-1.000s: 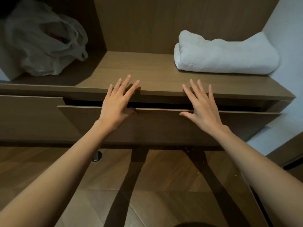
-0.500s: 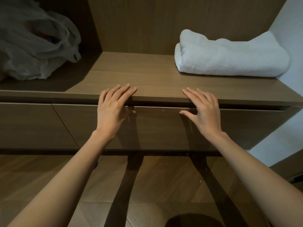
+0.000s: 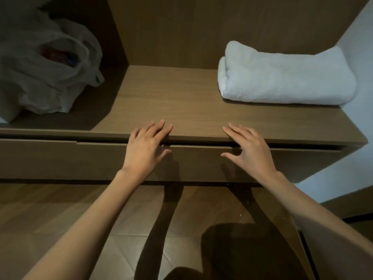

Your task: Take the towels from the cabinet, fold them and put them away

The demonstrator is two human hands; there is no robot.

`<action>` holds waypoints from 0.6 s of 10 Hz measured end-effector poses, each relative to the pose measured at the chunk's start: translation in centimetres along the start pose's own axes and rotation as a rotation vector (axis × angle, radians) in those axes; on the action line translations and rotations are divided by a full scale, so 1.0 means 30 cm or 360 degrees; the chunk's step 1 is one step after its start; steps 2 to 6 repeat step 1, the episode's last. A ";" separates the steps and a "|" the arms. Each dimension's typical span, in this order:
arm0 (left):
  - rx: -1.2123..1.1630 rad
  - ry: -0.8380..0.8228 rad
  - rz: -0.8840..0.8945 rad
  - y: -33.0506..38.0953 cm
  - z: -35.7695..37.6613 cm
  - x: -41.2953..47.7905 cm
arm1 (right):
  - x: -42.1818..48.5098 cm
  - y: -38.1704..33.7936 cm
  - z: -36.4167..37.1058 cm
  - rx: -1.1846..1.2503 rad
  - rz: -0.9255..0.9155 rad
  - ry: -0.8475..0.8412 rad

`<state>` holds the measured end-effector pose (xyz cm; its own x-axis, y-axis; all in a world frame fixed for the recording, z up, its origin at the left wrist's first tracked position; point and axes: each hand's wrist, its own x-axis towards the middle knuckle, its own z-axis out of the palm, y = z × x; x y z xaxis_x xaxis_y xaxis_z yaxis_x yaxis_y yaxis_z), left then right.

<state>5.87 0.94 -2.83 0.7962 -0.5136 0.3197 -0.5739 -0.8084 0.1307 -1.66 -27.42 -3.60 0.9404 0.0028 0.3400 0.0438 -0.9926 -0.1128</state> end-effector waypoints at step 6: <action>-0.0010 -0.0400 -0.0171 0.029 -0.104 0.043 | 0.059 -0.030 -0.130 -0.0053 0.0048 -0.0555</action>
